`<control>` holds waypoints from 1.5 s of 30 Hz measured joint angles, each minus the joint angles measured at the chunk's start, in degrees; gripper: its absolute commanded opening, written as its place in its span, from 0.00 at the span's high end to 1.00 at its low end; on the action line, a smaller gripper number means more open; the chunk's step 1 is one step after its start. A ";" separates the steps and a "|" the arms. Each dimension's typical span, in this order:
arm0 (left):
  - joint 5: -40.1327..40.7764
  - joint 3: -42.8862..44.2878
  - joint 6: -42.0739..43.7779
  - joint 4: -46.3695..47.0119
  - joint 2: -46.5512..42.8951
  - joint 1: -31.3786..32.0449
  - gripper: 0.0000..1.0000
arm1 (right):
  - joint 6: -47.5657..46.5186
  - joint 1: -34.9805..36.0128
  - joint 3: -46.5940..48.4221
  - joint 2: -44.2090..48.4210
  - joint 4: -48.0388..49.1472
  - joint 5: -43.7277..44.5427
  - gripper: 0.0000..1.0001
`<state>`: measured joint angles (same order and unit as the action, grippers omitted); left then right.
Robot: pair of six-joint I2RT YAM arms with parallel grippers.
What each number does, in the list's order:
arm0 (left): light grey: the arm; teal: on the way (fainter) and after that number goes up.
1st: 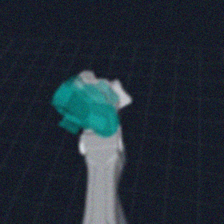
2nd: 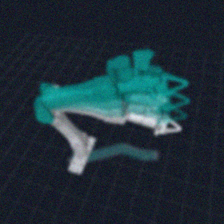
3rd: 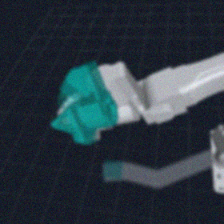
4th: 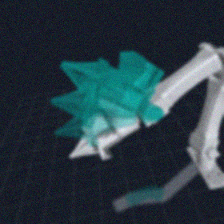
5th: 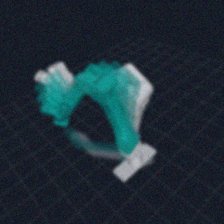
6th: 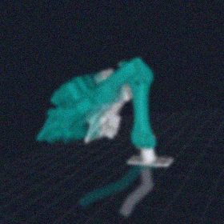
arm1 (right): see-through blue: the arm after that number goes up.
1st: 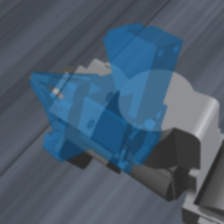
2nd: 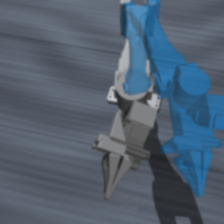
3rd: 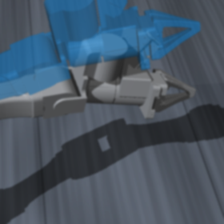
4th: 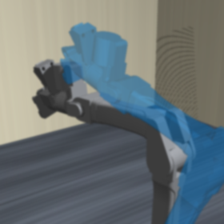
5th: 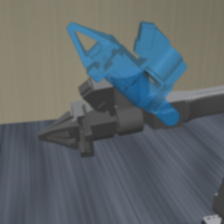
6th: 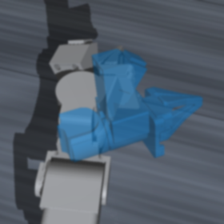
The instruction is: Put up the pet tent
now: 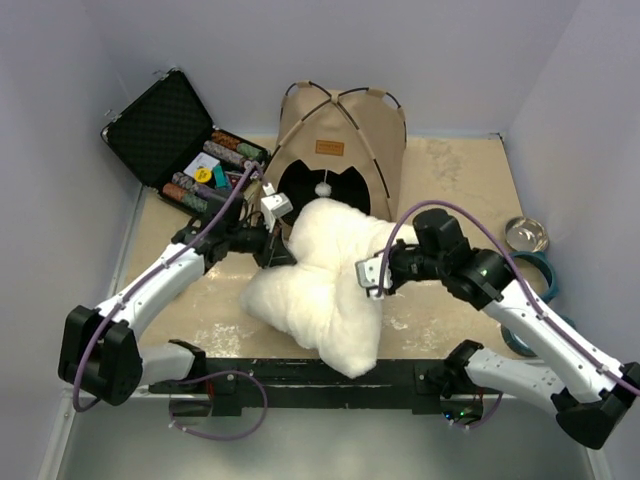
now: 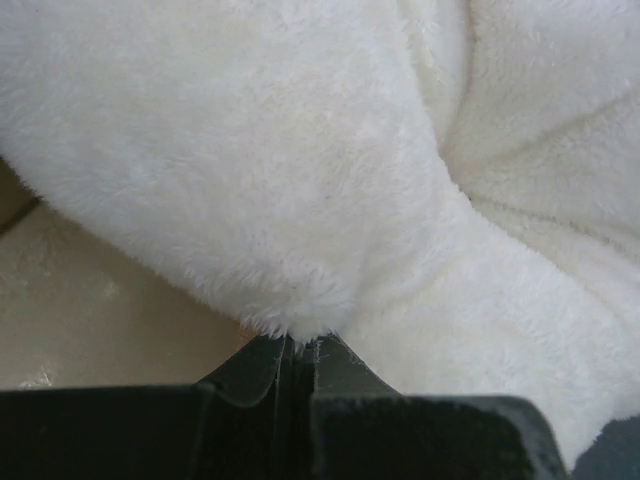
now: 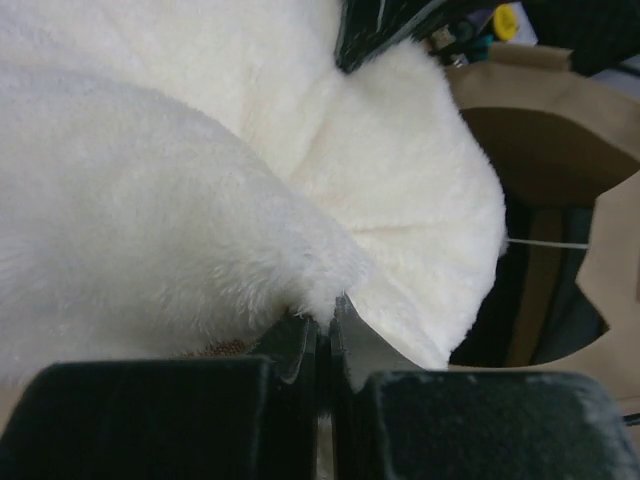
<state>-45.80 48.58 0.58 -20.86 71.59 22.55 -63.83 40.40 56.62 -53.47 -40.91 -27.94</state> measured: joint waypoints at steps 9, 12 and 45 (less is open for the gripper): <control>1.46 8.00 -3.85 3.80 4.90 -0.57 1.00 | 13.99 3.17 11.78 -19.87 18.05 -1.64 1.00; 3.26 7.85 -5.07 4.07 7.06 -1.75 1.00 | 16.57 3.15 13.22 -26.67 21.40 -1.25 1.00; 13.79 22.53 -6.51 17.70 25.46 -2.19 0.63 | 27.82 -10.82 22.99 -46.45 31.45 17.99 0.25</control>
<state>-32.01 71.11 -5.93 -3.16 97.06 20.36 -36.01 29.58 79.61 -99.92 -9.45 -9.96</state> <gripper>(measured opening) 0.146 0.663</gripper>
